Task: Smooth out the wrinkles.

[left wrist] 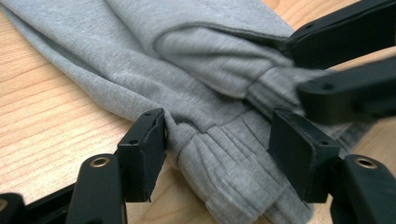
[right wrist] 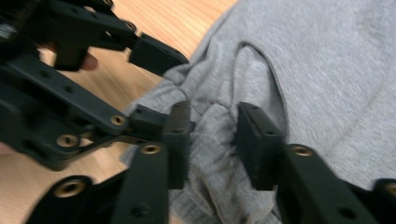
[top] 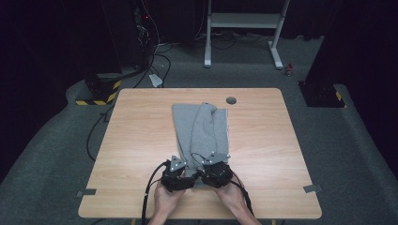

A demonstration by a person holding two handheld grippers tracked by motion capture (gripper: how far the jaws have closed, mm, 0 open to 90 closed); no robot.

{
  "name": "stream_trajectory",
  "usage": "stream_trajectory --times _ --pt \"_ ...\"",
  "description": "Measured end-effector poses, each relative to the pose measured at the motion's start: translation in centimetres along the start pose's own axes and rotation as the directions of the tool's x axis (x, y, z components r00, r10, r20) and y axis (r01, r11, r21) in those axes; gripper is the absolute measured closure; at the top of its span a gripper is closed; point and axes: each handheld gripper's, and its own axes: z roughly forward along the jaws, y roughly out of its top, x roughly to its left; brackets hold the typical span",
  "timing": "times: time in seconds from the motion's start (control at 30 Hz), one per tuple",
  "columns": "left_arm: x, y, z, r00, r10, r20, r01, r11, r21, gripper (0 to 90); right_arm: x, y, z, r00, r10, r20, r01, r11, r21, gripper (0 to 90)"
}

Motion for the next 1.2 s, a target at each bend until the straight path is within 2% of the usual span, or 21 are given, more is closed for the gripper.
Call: stream_trajectory --times 0.1,0.23,0.3,0.43,0.6,0.7,0.83,0.93,1.07,1.2 --pt "0.0 -0.2 0.0 1.0000 -0.002 0.000 0.002 1.0000 -0.002 36.2 0.0 -0.4 -0.2 0.9995 -0.025 0.017 0.025 1.000 0.002 81.2" --pt "0.1 -0.5 0.1 1.0000 0.003 0.003 -0.003 1.0000 0.000 36.9 -0.5 -1.2 -1.5 0.9990 -0.028 0.036 0.029 0.999 -0.025 83.9" --pt "0.0 -0.5 0.1 0.9999 0.012 -0.002 -0.012 0.9999 0.000 37.5 -1.0 -1.7 -2.3 0.9994 -0.009 0.035 0.010 0.999 -0.043 84.0" --pt "0.0 -0.6 0.2 1.0000 0.006 0.002 -0.006 1.0000 -0.001 37.8 -2.1 -3.2 -3.5 0.9985 0.035 0.043 -0.031 0.996 -0.078 83.6" --pt "0.1 -0.8 0.2 1.0000 -0.004 0.008 0.004 1.0000 -0.005 37.9 -3.5 -5.7 -3.6 0.9940 0.100 0.045 -0.097 0.993 -0.071 82.5" --pt "0.1 -0.7 0.1 1.0000 0.002 0.007 -0.002 1.0000 0.001 37.9 -4.4 -7.0 -3.5 0.9877 0.152 0.037 -0.150 0.987 -0.051 80.2" --pt "0.1 -0.5 -0.1 0.9999 -0.005 0.009 0.005 1.0000 -0.002 38.7 -4.7 -7.6 -3.7 0.9852 0.162 0.058 -0.160 0.987 -0.035 74.1" --pt "-0.1 0.0 -0.3 0.9999 0.003 0.011 -0.003 0.9999 -0.016 40.2 -4.7 -7.4 -4.2 0.9834 0.158 0.089 -0.153 0.986 -0.065 64.4" --pt "-0.2 0.9 -0.4 0.9999 0.013 0.011 -0.013 0.9998 -0.017 41.8 -5.0 -6.4 -5.0 0.9796 0.181 0.086 -0.168 0.975 -0.143 57.1" --pt "-0.5 1.6 -0.4 0.9998 0.022 0.000 -0.022 0.9993 -0.031 43.3 -4.6 -4.9 -4.1 0.9824 0.154 0.105 -0.138 0.979 -0.149 52.7"
